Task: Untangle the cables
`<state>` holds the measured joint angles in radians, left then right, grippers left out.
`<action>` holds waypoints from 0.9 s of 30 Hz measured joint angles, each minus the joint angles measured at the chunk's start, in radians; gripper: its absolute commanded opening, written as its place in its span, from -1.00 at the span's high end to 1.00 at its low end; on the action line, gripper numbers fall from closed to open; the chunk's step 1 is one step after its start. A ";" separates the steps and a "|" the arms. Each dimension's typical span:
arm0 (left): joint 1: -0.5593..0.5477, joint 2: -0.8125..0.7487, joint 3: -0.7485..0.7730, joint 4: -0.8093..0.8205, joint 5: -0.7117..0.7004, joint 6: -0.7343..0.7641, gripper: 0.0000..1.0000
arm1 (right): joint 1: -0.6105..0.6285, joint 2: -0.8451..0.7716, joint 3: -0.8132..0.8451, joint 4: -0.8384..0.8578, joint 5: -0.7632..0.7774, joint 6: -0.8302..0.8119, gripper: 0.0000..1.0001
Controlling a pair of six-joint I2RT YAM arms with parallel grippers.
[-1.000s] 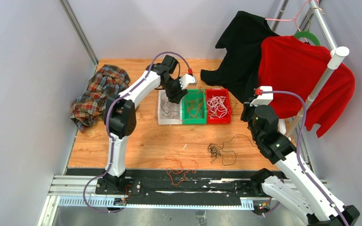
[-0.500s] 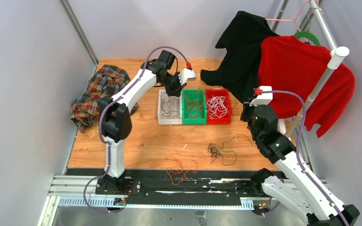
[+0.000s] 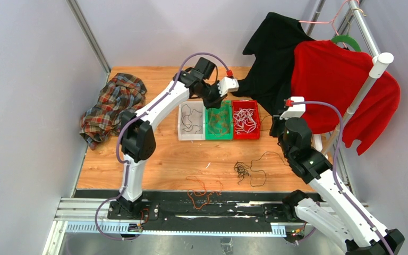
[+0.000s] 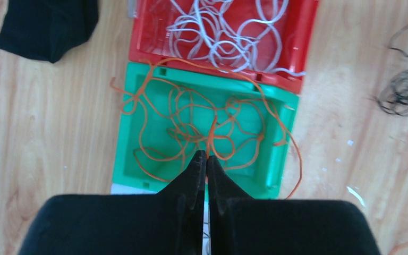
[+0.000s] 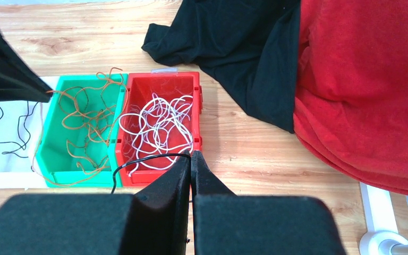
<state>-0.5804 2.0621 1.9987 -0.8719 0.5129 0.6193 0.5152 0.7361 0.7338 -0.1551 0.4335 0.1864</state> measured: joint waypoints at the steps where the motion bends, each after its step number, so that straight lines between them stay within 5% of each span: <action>1: -0.006 0.010 -0.003 0.022 -0.016 -0.002 0.99 | 0.000 0.000 0.000 0.000 0.000 0.000 0.99; 11: -0.031 0.090 -0.114 0.311 -0.180 0.002 0.92 | 0.000 0.001 0.000 0.000 -0.008 0.006 0.99; 19: -0.055 0.111 -0.207 0.367 -0.179 -0.032 -0.90 | 0.000 0.011 0.038 -0.012 -0.028 0.008 0.99; 27: 0.006 -0.171 -0.275 0.301 0.005 -0.134 -0.96 | -0.001 0.010 0.133 -0.026 -0.075 0.024 0.99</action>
<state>-0.5743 1.8908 1.7237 -0.5709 0.5179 0.4854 0.5144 0.7460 0.8665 -0.1814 0.3584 0.2100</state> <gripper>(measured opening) 0.977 0.011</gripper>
